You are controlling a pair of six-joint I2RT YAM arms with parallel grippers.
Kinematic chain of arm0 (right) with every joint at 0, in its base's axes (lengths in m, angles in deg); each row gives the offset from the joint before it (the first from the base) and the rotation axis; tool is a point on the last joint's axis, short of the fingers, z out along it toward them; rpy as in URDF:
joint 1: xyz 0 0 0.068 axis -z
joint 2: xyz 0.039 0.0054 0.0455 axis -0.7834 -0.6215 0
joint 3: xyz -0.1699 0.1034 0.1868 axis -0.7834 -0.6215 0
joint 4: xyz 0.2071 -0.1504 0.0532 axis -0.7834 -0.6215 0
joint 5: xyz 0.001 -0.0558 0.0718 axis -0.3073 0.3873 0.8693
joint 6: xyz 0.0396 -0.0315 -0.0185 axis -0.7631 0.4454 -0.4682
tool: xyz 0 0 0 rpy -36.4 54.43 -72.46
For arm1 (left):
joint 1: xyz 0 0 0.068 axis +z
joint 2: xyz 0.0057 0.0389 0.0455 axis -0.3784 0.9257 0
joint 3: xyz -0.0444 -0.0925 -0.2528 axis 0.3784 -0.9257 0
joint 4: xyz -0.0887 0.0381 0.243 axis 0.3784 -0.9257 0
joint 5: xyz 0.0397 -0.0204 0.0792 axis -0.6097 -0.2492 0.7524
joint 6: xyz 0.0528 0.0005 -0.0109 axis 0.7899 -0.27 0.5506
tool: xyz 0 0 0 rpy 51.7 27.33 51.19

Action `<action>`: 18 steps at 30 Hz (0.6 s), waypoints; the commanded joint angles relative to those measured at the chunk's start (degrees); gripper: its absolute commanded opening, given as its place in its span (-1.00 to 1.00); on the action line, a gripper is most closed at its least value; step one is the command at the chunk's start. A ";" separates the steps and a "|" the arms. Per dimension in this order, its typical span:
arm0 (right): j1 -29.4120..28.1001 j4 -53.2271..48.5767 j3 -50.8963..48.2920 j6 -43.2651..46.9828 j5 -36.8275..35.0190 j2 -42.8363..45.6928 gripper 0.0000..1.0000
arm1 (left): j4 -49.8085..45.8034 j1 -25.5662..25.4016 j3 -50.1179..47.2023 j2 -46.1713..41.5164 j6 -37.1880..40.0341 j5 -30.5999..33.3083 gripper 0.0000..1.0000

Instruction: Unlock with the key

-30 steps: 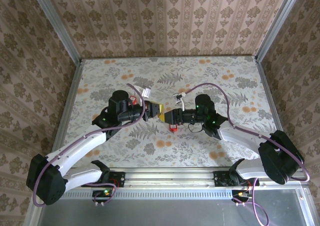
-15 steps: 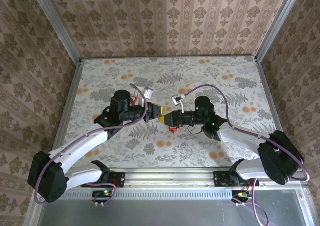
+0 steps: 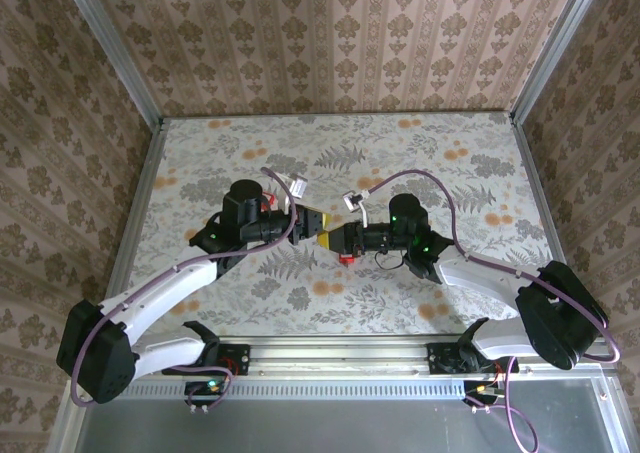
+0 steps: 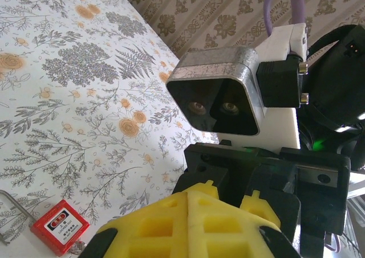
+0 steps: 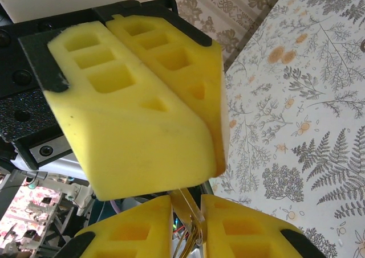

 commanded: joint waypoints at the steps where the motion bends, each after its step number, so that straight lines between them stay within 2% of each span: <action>1: -0.26 2.90 -0.36 -0.20 -0.06 1.41 -0.61 | 1.49 0.34 0.52 0.55 0.17 -0.14 -1.00; 8: -0.18 2.87 -0.55 -0.42 -1.05 1.98 -0.53 | 4.70 1.03 -1.99 0.29 -2.10 -0.05 -1.00; 18: 0.21 2.76 -0.83 -0.71 -1.93 2.30 -0.53 | 7.93 1.65 -4.53 0.11 -4.59 -1.42 -1.00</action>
